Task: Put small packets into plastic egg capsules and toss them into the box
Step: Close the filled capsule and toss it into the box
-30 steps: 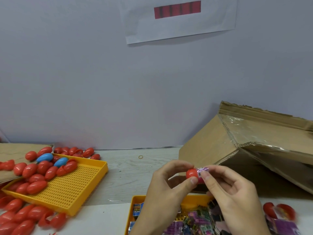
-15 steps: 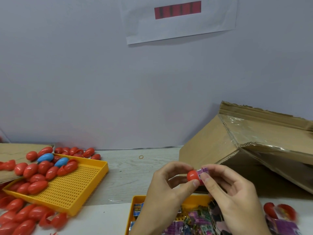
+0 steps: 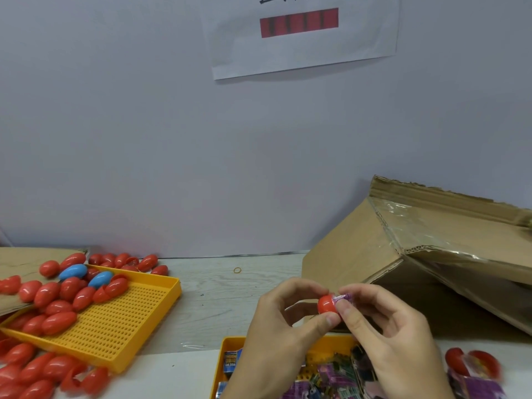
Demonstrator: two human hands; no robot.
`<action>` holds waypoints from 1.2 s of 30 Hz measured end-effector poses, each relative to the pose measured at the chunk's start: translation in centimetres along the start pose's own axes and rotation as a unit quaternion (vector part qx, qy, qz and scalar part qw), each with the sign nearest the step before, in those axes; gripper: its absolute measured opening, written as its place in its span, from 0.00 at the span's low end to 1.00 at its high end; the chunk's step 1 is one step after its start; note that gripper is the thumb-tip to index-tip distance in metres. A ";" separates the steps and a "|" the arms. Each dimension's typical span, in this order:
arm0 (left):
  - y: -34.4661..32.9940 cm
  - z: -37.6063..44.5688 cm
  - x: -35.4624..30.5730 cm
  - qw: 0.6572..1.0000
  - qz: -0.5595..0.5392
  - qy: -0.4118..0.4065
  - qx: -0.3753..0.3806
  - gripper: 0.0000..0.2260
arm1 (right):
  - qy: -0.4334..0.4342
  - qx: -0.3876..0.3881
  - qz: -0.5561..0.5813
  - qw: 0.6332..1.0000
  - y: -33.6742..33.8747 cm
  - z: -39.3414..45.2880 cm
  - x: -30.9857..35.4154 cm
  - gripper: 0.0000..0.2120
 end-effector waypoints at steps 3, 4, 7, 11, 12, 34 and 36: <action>0.0 0.0 0.1 1.000 0.002 -0.005 0.003 0.13 | 0.001 0.003 0.011 1.000 -0.1 0.0 0.1 0.09; -0.1 0.0 0.1 1.000 0.003 -0.006 0.006 0.13 | 0.002 0.002 0.016 1.000 -0.2 0.0 0.0 0.09; -0.3 0.0 0.0 1.000 0.008 -0.007 0.008 0.10 | 0.010 0.001 0.028 1.000 -0.2 0.1 0.0 0.13; -0.3 0.1 -0.1 0.998 -0.056 -0.001 -0.015 0.08 | 0.041 -0.005 0.025 0.999 -0.4 0.0 -0.3 0.17; -0.3 0.2 -0.1 0.997 -0.081 0.003 -0.018 0.08 | 0.059 -0.011 0.009 0.998 -0.5 -0.1 -0.3 0.17; -1.4 0.6 0.4 0.979 -0.190 0.071 0.020 0.14 | 0.256 -0.013 -0.302 0.918 -0.9 -0.7 1.2 0.25; -1.4 0.6 0.5 0.980 -0.185 0.069 0.022 0.14 | 0.258 -0.023 -0.304 0.917 -0.8 -0.8 1.0 0.25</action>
Point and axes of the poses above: each hand's wrist, its own z-axis towards the middle knuckle, its own y-axis out of the back of the hand, x = y × z, the point moved 3 cm from there along z, towards the middle knuckle, and after that the axes turned 10 degrees about y, right-handed, at the moved point
